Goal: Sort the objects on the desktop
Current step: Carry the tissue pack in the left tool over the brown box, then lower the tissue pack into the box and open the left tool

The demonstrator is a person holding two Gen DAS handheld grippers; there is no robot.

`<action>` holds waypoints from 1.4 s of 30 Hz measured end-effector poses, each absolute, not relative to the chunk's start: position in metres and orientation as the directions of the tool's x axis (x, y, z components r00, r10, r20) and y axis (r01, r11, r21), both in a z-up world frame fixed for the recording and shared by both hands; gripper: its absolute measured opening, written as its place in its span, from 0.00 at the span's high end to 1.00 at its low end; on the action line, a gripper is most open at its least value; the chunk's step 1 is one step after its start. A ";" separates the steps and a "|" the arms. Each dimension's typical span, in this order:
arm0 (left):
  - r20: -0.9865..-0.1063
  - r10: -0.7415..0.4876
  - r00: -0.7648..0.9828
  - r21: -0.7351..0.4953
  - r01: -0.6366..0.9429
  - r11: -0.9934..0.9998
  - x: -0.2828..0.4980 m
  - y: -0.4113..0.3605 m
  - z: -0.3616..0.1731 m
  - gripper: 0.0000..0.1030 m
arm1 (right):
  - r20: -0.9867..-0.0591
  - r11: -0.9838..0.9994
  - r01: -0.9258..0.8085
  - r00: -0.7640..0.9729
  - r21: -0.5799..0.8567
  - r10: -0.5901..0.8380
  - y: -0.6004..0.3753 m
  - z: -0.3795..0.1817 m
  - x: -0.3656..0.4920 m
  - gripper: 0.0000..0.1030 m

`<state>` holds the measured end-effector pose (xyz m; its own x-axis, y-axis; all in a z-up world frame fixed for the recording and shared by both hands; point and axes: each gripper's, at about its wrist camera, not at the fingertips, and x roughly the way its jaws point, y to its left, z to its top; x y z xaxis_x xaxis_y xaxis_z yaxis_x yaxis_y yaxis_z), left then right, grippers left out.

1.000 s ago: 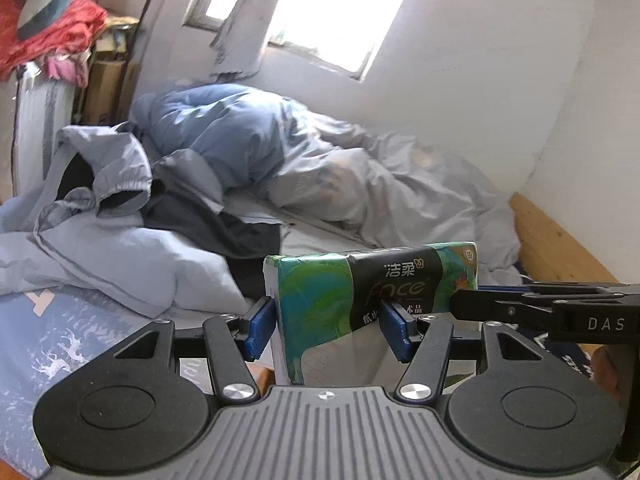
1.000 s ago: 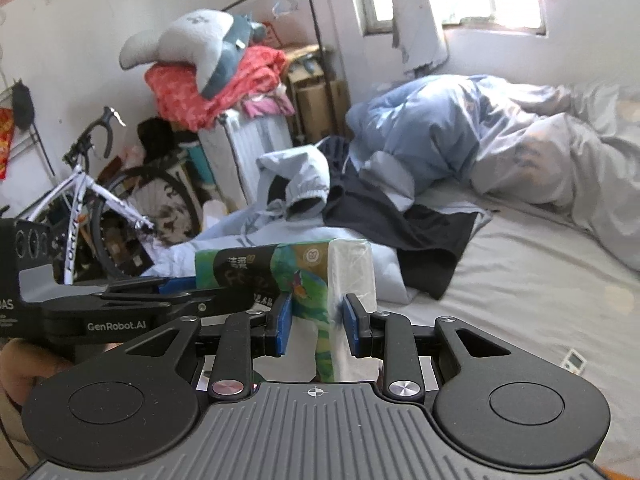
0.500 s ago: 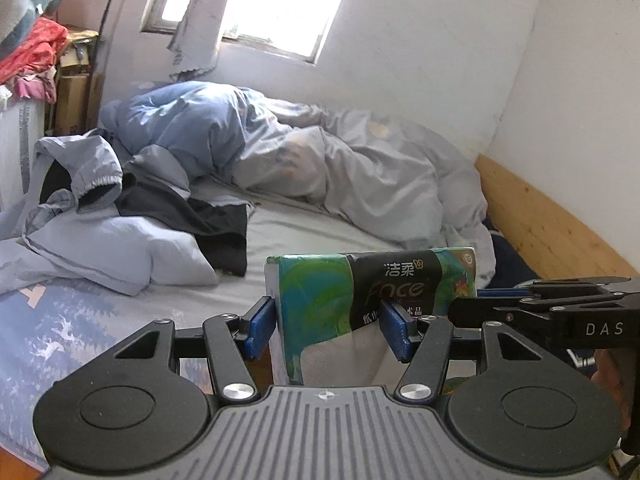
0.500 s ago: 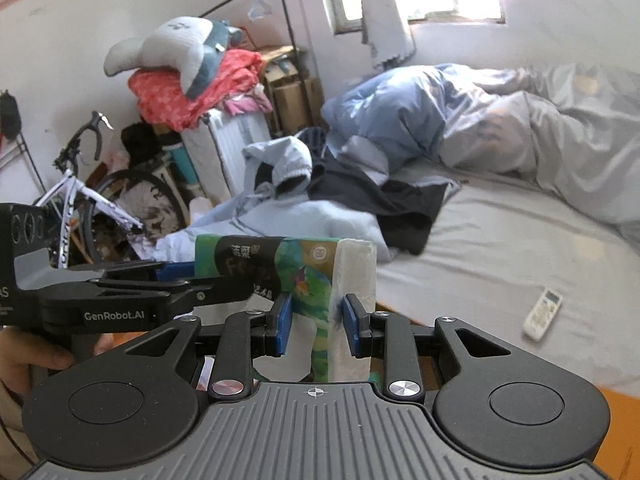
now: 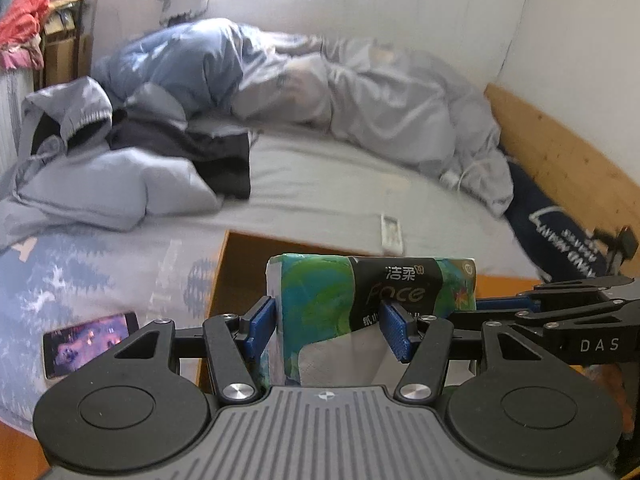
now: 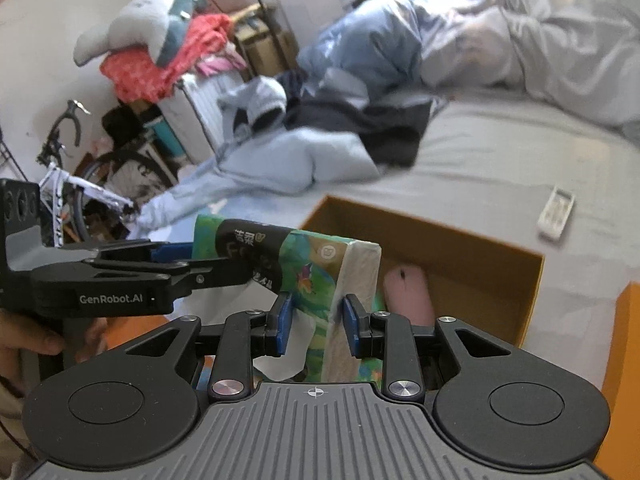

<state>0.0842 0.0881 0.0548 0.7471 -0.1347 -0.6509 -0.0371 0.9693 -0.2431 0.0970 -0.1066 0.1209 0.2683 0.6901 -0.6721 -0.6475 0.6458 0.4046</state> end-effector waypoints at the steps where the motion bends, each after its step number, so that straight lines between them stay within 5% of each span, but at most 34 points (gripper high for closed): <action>1: -0.662 -0.135 0.737 -0.240 -0.037 0.970 0.086 0.087 0.050 0.45 | -0.678 0.648 -0.642 0.262 0.409 0.687 -0.107 0.114 0.098 0.70; 22: -0.789 -0.130 0.601 -0.172 -0.012 0.985 0.144 0.070 -0.025 0.45 | -0.759 0.693 -0.546 0.150 0.470 0.633 -0.106 0.009 0.134 0.67; 30: -0.802 -0.130 0.583 -0.178 -0.025 0.984 0.149 0.076 -0.037 0.41 | -0.749 0.676 -0.546 0.126 0.495 0.650 -0.103 -0.002 0.142 0.48; 35: -0.791 -0.129 0.598 -0.175 -0.019 0.984 0.146 0.079 -0.034 0.39 | -0.743 0.682 -0.530 0.136 0.505 0.656 -0.104 -0.002 0.144 0.21; 42: -0.766 -0.108 0.634 -0.168 -0.035 0.985 0.138 0.085 -0.020 0.20 | -0.728 0.703 -0.504 0.192 0.502 0.658 -0.116 0.013 0.139 0.12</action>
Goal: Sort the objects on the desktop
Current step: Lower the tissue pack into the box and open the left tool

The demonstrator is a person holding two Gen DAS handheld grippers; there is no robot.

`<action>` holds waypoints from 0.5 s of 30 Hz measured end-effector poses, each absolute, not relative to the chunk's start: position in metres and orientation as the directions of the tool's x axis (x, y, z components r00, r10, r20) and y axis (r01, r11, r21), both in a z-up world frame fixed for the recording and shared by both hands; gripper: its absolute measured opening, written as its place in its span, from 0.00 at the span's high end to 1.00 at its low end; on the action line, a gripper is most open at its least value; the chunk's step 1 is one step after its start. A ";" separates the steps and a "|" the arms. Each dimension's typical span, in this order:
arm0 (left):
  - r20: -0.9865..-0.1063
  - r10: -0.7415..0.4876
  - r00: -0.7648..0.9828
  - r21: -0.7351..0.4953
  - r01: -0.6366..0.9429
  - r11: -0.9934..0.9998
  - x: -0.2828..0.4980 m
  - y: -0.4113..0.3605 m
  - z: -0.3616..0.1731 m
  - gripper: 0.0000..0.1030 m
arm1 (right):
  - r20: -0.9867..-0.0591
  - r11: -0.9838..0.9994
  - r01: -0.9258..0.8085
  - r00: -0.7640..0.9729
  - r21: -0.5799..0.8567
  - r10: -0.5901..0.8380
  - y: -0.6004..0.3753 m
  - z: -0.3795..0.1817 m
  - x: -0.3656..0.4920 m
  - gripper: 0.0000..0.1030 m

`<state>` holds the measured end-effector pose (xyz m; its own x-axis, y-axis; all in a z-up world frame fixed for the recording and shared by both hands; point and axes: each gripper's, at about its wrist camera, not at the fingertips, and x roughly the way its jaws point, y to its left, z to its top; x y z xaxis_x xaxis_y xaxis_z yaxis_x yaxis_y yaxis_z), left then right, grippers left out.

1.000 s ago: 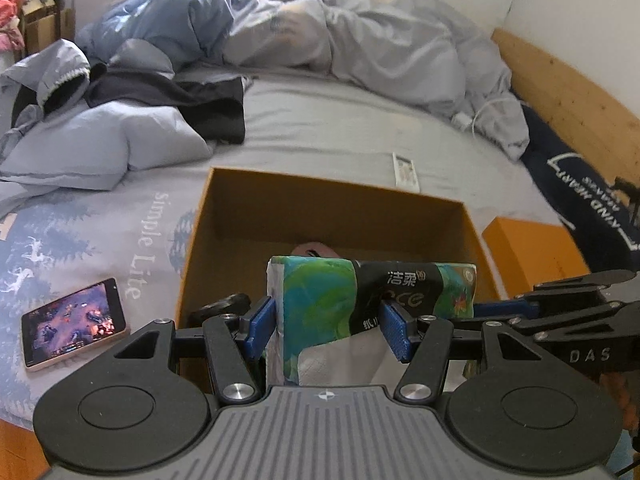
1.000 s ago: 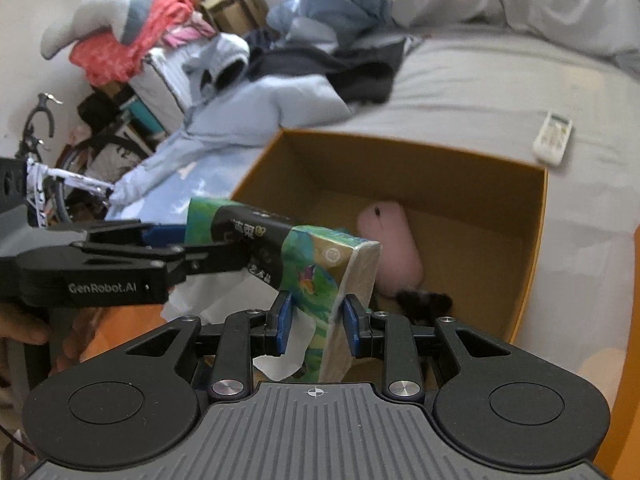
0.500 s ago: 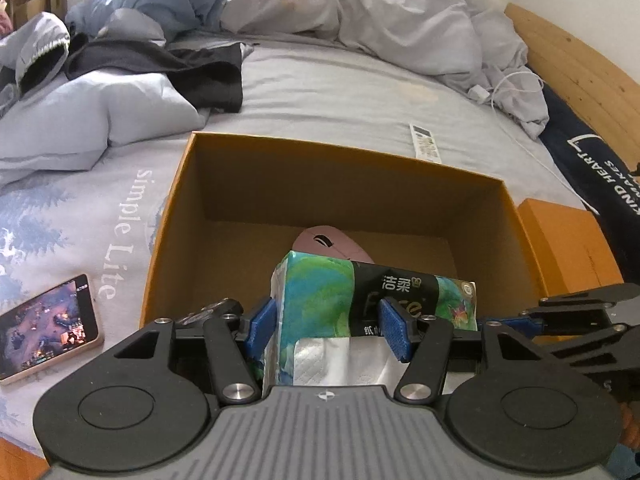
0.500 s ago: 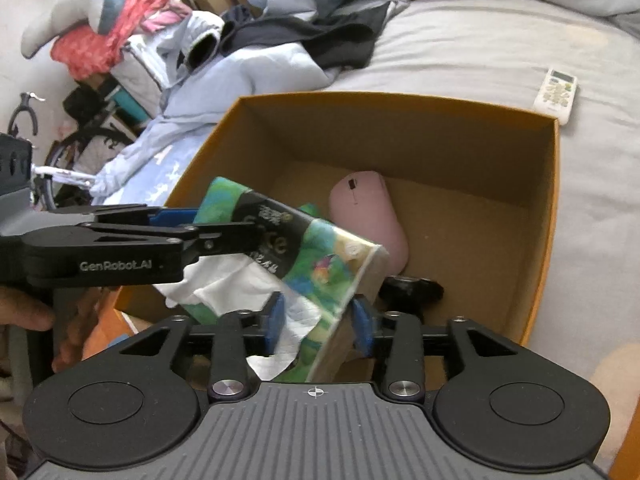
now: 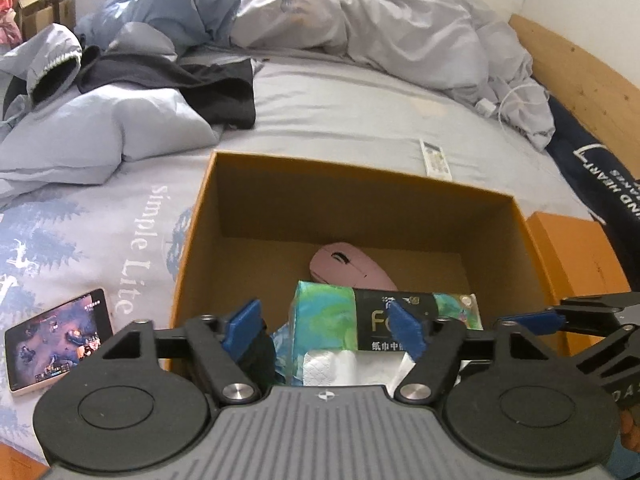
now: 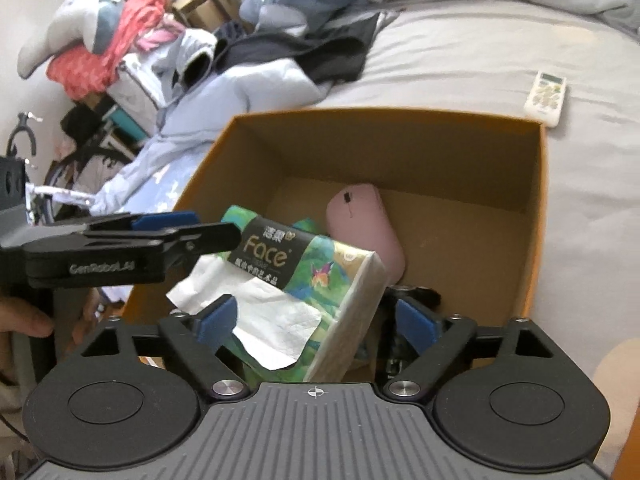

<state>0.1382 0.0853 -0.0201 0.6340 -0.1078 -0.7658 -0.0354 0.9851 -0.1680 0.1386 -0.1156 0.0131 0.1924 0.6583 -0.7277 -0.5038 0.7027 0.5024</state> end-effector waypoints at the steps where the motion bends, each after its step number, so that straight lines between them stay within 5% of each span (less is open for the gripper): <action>1: -0.761 -0.109 0.639 -0.169 -0.033 0.985 0.136 0.085 -0.018 0.20 | -0.724 0.706 -0.499 0.203 0.503 0.659 -0.118 0.016 0.137 0.10; 15: -0.687 -0.140 0.713 -0.192 0.009 0.981 0.102 0.080 0.015 0.15 | -0.658 0.754 -0.431 0.379 0.496 0.650 -0.168 0.061 0.096 0.00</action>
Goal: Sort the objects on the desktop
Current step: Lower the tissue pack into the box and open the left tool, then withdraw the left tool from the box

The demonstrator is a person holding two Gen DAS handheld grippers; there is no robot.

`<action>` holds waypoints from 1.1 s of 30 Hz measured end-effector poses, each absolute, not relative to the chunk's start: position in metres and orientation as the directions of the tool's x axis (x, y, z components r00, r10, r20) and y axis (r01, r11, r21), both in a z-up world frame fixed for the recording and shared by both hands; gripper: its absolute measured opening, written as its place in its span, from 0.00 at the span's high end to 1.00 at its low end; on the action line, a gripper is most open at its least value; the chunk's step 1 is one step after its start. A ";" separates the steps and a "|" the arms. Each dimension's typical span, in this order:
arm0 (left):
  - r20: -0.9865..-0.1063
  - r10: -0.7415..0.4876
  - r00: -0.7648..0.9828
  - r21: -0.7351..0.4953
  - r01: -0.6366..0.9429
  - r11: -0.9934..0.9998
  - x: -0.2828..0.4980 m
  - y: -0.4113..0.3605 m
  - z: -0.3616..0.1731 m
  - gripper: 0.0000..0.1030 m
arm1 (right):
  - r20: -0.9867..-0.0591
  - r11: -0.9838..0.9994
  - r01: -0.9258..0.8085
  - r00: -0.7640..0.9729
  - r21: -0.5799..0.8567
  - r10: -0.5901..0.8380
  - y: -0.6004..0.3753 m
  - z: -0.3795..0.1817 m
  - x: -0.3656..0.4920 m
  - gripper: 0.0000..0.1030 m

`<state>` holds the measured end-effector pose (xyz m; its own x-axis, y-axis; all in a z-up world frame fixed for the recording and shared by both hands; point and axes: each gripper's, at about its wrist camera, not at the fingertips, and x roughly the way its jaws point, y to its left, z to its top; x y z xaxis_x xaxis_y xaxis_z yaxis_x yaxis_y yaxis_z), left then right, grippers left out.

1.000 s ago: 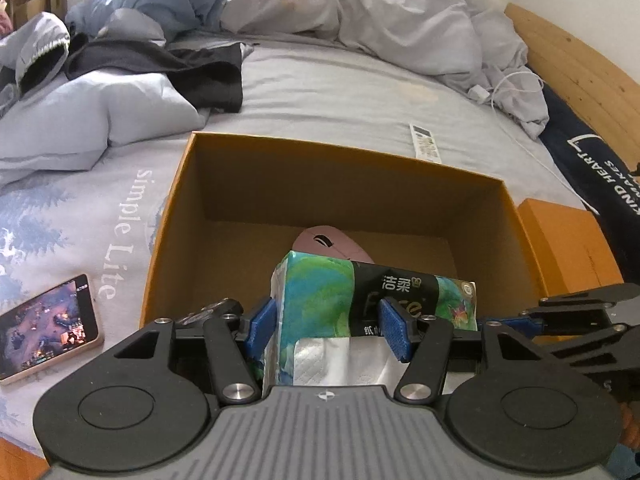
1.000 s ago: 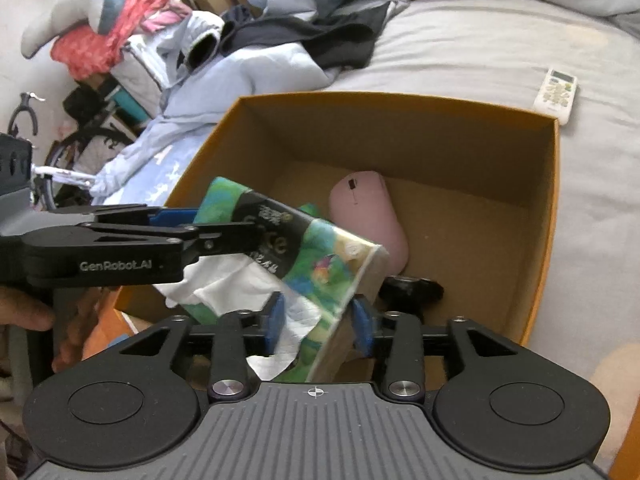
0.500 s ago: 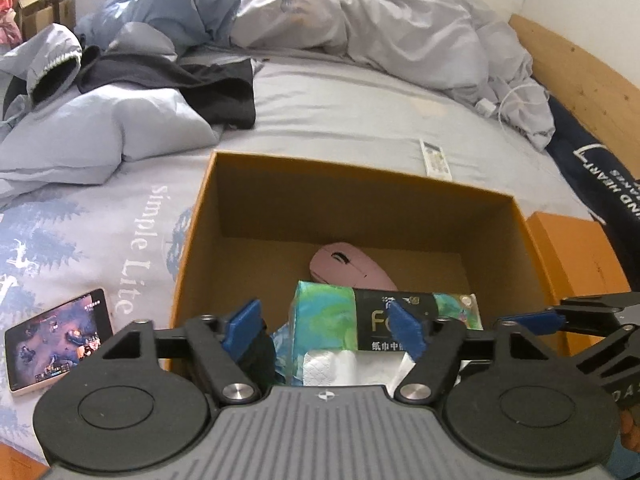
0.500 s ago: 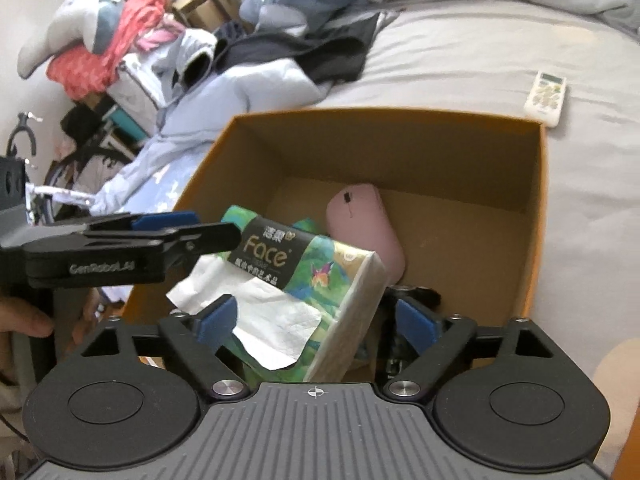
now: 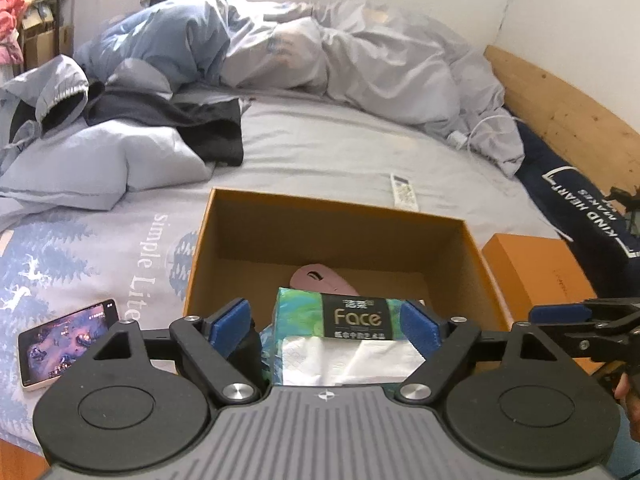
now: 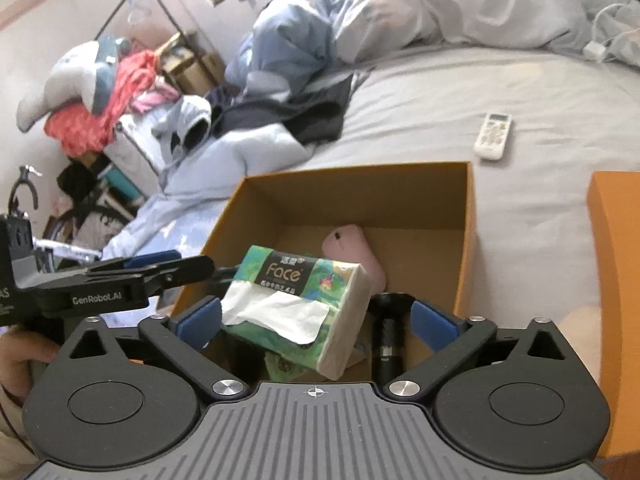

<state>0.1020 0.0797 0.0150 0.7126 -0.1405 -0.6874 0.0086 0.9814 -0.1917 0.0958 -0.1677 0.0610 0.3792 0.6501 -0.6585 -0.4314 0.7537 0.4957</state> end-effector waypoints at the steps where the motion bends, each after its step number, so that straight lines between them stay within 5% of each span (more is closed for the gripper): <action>1: -0.681 -0.142 0.719 -0.190 0.014 0.982 0.099 0.079 0.017 0.15 | -0.654 0.758 -0.427 0.393 0.494 0.647 -0.171 0.063 0.092 0.00; 8: -0.624 -0.139 0.769 -0.178 0.034 0.983 0.079 0.073 0.023 0.13 | -0.623 0.792 -0.410 0.490 0.452 0.609 -0.193 0.076 0.068 0.00; 15: -0.552 -0.127 0.824 -0.133 0.063 0.989 0.056 0.066 0.022 0.00 | -0.573 0.844 -0.420 0.621 0.333 0.535 -0.204 0.074 0.037 0.00; 22: -0.539 -0.128 0.833 -0.132 0.067 0.989 0.047 0.065 0.007 0.00 | -0.501 0.870 -0.379 0.712 0.314 0.491 -0.216 0.055 0.017 0.00; 33: -0.524 -0.101 0.846 -0.107 0.052 0.993 0.037 0.062 0.001 0.00 | -0.527 0.888 -0.361 0.715 0.285 0.460 -0.213 0.047 0.015 0.00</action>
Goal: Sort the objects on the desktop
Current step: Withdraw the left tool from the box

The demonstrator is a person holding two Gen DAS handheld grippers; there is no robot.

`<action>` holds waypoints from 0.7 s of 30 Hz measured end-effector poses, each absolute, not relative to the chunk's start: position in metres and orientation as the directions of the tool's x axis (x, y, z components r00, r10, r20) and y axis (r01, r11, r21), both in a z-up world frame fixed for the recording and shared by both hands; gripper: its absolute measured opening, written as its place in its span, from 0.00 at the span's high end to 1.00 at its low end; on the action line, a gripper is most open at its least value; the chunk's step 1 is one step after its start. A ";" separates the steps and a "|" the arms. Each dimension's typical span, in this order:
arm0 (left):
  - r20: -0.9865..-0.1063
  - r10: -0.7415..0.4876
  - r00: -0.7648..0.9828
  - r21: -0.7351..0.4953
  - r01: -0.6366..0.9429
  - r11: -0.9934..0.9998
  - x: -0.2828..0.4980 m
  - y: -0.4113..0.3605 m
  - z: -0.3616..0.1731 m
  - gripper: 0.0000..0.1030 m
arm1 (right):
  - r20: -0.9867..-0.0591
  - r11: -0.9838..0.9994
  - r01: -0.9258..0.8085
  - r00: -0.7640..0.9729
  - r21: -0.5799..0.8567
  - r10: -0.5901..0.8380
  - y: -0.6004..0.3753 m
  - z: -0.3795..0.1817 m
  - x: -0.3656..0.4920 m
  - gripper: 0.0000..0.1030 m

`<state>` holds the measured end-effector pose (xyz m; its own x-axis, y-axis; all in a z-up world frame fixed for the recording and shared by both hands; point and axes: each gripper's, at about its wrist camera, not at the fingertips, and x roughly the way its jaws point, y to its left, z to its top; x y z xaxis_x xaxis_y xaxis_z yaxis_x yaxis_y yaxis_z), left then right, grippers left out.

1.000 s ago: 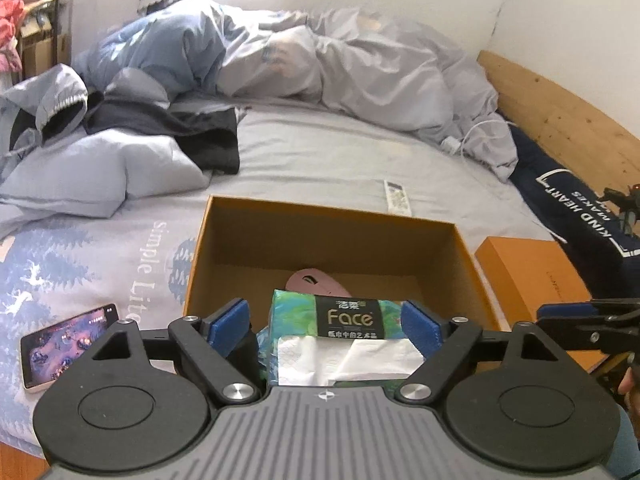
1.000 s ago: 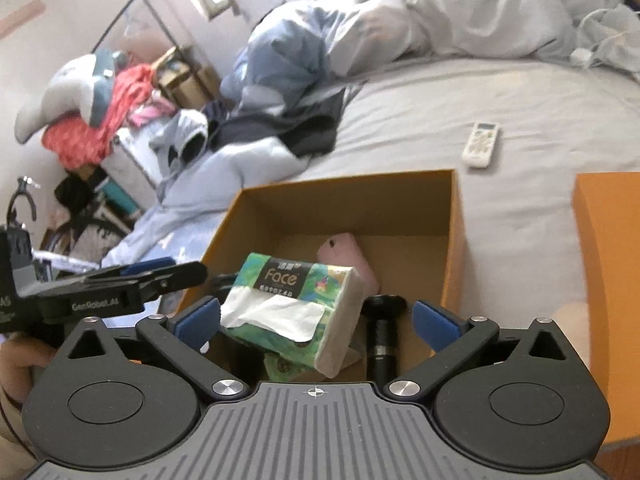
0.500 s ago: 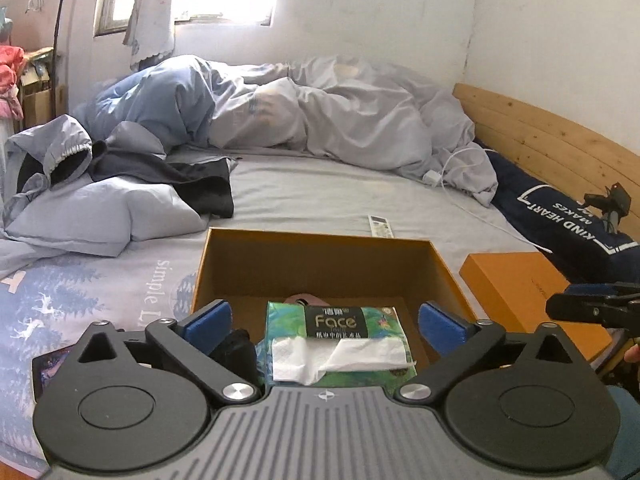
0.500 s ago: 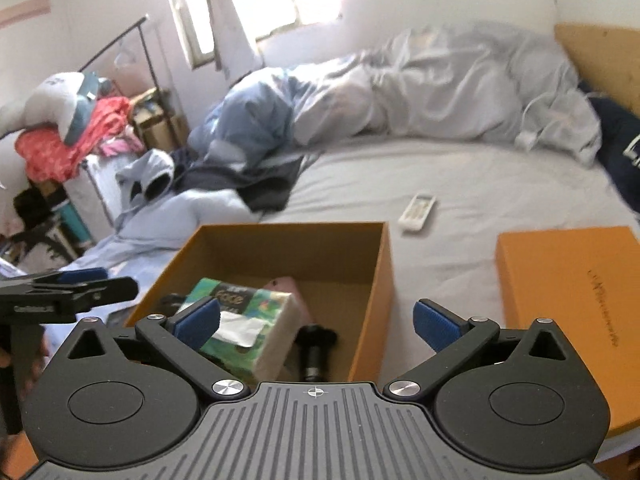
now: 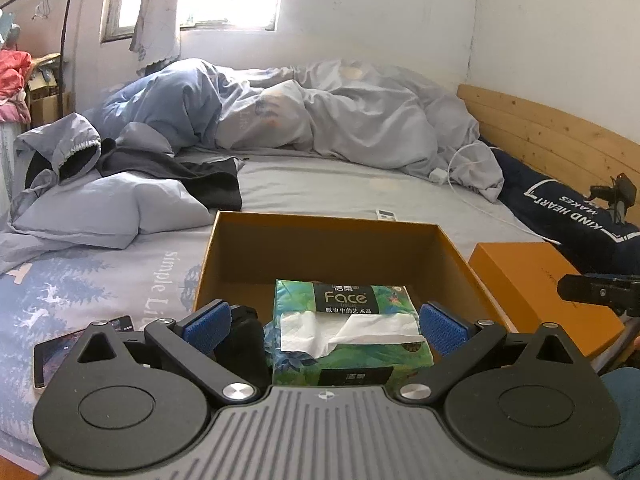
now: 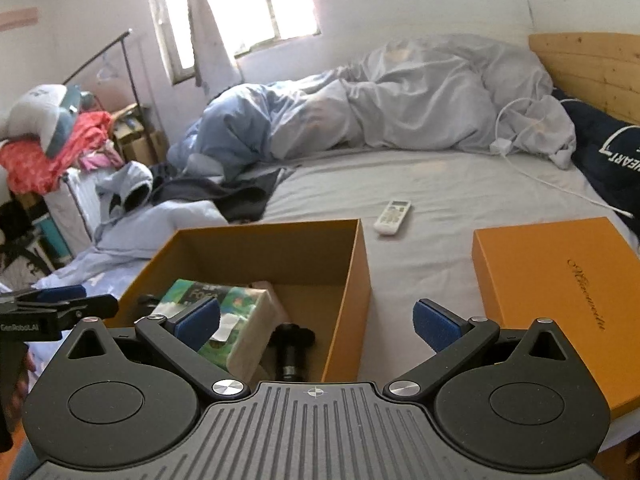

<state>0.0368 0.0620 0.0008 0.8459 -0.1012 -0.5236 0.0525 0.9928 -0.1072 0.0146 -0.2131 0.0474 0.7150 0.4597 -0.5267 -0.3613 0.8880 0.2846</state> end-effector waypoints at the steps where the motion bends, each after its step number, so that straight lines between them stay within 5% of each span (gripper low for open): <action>1: -0.525 -0.101 0.845 -0.107 0.053 0.993 0.037 0.062 0.001 0.00 | -0.529 0.889 -0.361 0.714 0.283 0.459 -0.213 0.047 0.014 0.00; 21: -0.563 -0.099 0.821 -0.095 0.054 0.994 0.038 0.057 -0.016 0.00 | -0.587 0.899 -0.330 0.681 0.288 0.438 -0.218 0.029 0.019 0.00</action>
<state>0.0384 0.0568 -0.0159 0.8207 -0.0986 -0.5627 0.0543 0.9940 -0.0949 0.0189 -0.2178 0.0286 0.6810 0.4381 -0.5868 -0.3299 0.8989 0.2883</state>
